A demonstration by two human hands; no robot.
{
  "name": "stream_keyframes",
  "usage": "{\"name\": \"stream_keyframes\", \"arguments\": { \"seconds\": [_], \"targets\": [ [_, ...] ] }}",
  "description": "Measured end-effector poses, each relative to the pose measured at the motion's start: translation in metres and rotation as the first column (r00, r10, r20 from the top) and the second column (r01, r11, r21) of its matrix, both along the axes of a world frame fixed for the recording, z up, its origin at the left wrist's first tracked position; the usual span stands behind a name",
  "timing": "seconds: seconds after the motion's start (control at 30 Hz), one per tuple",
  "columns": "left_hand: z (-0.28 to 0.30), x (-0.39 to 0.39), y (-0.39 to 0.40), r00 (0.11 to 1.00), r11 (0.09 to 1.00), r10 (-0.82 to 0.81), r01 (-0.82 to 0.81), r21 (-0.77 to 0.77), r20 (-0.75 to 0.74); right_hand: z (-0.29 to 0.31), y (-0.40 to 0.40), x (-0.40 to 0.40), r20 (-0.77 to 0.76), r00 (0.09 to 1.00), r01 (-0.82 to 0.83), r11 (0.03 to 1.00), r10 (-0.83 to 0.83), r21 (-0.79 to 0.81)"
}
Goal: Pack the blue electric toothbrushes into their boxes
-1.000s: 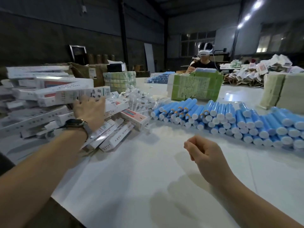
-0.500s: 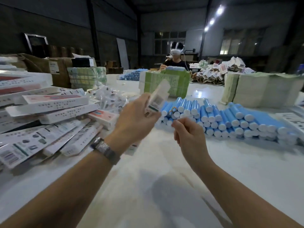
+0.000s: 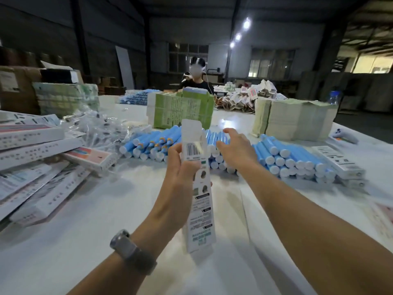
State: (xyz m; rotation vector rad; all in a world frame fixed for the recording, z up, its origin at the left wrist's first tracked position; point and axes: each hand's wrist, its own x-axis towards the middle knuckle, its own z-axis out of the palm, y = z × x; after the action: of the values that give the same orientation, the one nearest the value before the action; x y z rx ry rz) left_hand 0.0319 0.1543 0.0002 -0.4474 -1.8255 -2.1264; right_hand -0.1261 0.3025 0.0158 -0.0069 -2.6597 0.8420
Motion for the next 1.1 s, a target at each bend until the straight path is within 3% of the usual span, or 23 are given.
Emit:
{"name": "stream_keyframes", "arguments": {
  "seconds": [0.1,0.2,0.37,0.47,0.5,0.57,0.6,0.67,0.73,0.8,0.9,1.1],
  "targets": [
    [0.001,-0.001,-0.001,0.999,0.997,-0.025,0.027,0.075,-0.025,-0.004,-0.010,-0.029,0.130,0.991,0.003,0.993,-0.019,0.121],
    [0.002,-0.001,-0.005,0.997,0.997,-0.028,0.033,0.071,-0.069,0.000,-0.014,-0.042,0.096,0.993,0.056,0.990,-0.069,0.127],
    [0.000,-0.002,-0.006,0.993,0.998,-0.024,0.032,0.063,-0.116,0.002,-0.015,-0.047,0.089,0.990,0.111,0.994,-0.110,-0.009],
    [-0.001,-0.003,-0.007,0.994,0.998,-0.011,0.017,0.056,-0.106,0.001,-0.011,-0.043,0.125,0.984,0.152,0.963,-0.126,-0.222],
    [-0.002,-0.004,-0.007,0.995,0.999,-0.012,0.016,0.040,-0.100,0.002,-0.009,-0.037,0.134,0.985,0.156,0.912,-0.113,-0.381],
    [-0.002,-0.005,-0.009,0.995,1.000,-0.019,0.019,0.000,-0.099,0.005,-0.008,-0.017,0.115,0.992,0.114,0.675,-0.043,-0.729],
    [-0.003,-0.006,-0.009,0.993,0.999,-0.031,0.028,-0.029,-0.110,0.008,-0.007,-0.004,0.077,0.997,0.063,0.546,0.002,-0.835],
    [-0.003,-0.005,-0.006,0.987,0.994,-0.069,0.056,-0.090,-0.148,0.014,-0.004,0.027,-0.044,0.992,-0.085,0.379,0.116,-0.921],
    [-0.005,-0.003,-0.003,0.977,0.988,-0.100,0.074,-0.137,-0.188,0.024,0.000,0.061,-0.186,0.952,-0.251,0.270,0.243,-0.930],
    [-0.008,-0.003,-0.001,0.964,0.982,-0.123,0.084,-0.167,-0.236,0.035,0.007,0.094,-0.319,0.883,-0.406,0.219,0.343,-0.887],
    [-0.010,-0.002,0.000,0.937,0.966,-0.156,0.078,-0.248,-0.311,0.046,0.023,0.134,-0.478,0.809,-0.556,0.180,0.342,-0.811],
    [-0.015,0.001,0.005,0.906,0.954,-0.168,0.051,-0.294,-0.388,0.060,0.045,0.169,-0.641,0.688,-0.723,0.245,0.340,-0.646]
  ]
}}
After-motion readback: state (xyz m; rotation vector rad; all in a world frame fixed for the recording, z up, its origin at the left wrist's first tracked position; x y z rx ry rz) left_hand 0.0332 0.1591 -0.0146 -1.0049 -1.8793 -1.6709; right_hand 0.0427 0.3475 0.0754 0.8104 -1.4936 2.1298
